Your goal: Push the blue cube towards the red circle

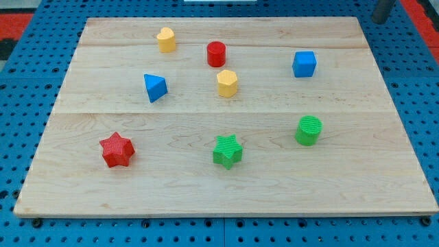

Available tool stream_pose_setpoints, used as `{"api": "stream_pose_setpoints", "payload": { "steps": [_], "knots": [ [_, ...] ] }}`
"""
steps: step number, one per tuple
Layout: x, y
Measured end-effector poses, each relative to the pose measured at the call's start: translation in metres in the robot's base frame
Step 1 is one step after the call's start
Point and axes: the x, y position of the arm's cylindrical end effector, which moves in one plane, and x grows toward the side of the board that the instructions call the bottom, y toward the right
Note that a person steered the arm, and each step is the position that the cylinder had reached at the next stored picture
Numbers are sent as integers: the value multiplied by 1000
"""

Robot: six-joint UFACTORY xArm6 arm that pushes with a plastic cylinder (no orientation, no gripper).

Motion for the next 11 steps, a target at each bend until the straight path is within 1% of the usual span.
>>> {"api": "stream_pose_setpoints", "payload": {
  "steps": [1, 2, 3, 6, 8, 11],
  "knots": [
    [0, -13],
    [34, -5],
    [44, 1],
    [36, -4],
    [71, -3],
    [70, -2]
  ]
}}
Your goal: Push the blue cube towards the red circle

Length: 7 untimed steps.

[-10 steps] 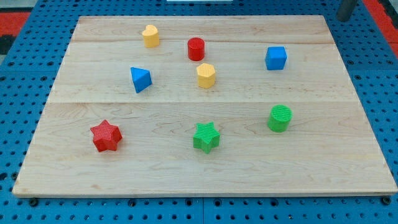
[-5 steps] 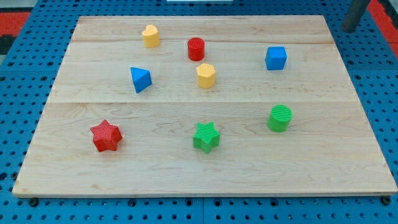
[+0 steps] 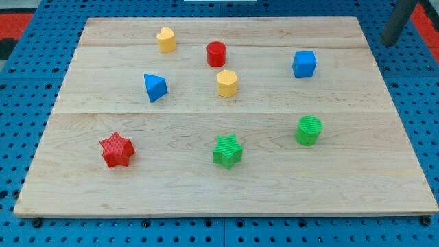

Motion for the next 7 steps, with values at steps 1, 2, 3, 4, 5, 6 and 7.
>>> {"api": "stream_pose_setpoints", "payload": {
  "steps": [1, 2, 3, 4, 5, 6, 7],
  "knots": [
    [8, 0],
    [64, -24],
    [89, -104],
    [99, -165],
    [88, -196],
    [87, -219],
    [105, -220]
  ]
}}
